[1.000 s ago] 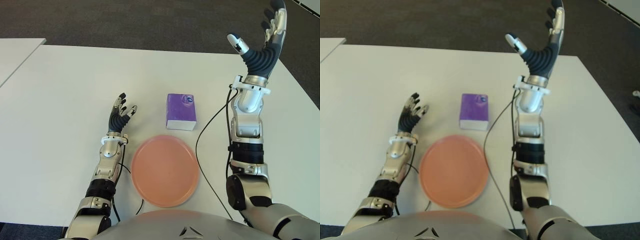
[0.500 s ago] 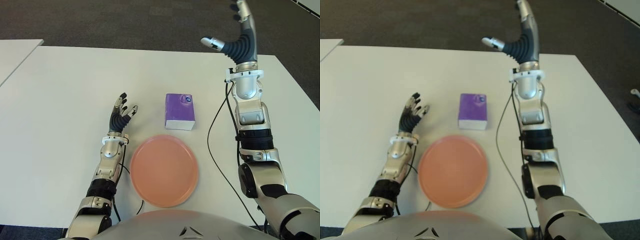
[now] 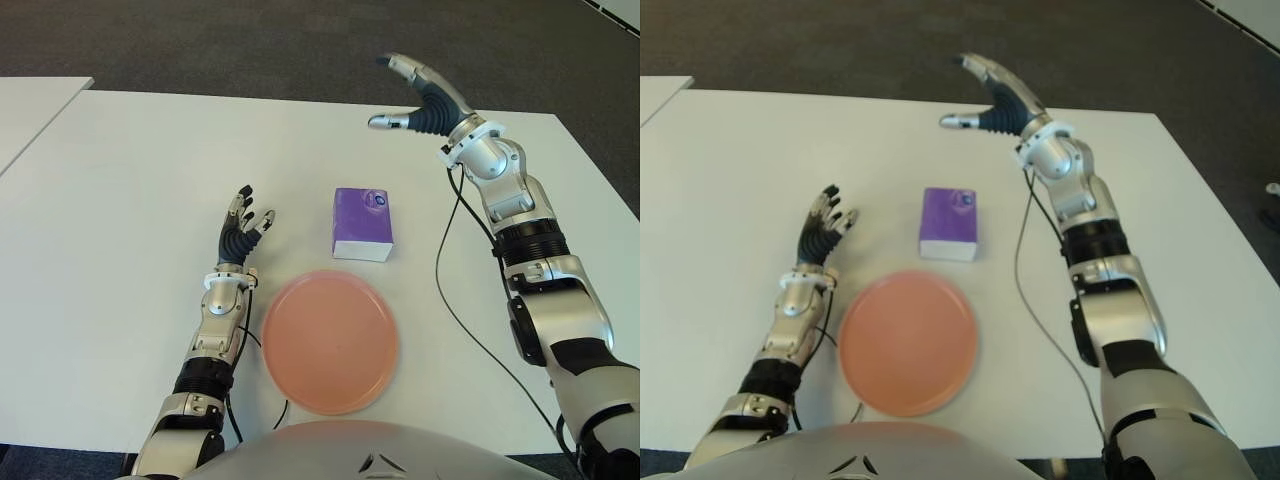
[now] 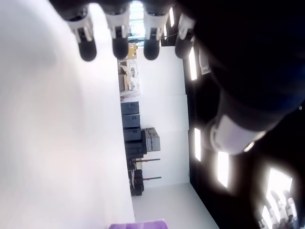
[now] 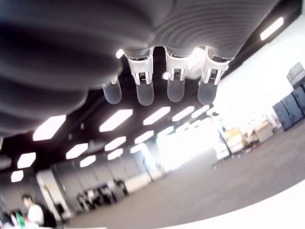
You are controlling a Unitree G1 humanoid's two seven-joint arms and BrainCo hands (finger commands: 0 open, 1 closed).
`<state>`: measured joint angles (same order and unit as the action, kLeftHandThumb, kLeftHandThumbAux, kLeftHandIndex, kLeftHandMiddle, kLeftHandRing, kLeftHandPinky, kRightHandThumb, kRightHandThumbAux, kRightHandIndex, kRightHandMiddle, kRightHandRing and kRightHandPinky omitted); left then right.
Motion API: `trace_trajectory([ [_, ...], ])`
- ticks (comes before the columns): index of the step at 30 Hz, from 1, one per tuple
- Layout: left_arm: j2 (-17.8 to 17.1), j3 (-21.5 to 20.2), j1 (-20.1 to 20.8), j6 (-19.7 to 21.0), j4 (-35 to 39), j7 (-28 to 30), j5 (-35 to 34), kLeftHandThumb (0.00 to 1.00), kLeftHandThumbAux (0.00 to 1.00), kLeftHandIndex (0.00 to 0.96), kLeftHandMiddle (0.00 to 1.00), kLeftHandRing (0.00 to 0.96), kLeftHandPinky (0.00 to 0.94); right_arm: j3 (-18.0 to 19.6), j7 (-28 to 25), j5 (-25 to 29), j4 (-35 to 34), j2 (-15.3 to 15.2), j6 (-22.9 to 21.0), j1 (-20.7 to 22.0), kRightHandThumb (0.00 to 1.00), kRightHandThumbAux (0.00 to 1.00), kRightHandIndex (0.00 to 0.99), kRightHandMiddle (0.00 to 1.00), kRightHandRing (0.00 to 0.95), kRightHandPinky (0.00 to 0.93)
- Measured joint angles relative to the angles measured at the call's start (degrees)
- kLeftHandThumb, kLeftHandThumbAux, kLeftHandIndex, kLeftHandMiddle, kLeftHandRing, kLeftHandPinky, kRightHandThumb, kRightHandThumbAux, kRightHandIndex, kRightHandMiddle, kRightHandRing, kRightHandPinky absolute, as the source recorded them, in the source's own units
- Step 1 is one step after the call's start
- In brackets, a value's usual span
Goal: Put the tissue paper into the plate.
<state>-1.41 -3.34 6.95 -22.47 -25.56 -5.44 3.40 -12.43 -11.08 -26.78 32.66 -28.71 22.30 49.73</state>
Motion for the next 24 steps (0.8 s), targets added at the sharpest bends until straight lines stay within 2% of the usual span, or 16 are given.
trace_trajectory([
  [10, 0.11, 0.00, 0.00, 0.07, -0.05, -0.31, -0.02, 0.159, 0.663, 0.078, 0.074, 0.056, 0.057, -4.58, -3.01, -4.62, 2.17, -3.94, 4.08, 1.18, 0.277, 0.254, 0.000, 0.000, 0.000, 0.000],
  [24, 0.18, -0.05, 0.01, 0.53, -0.24, -0.39, -0.05, 0.187, 0.640, 0.084, 0.075, 0.059, 0.069, -6.33, -3.21, -6.40, 1.98, -4.72, 5.36, 1.75, 0.261, 0.268, 0.000, 0.000, 0.000, 0.000],
])
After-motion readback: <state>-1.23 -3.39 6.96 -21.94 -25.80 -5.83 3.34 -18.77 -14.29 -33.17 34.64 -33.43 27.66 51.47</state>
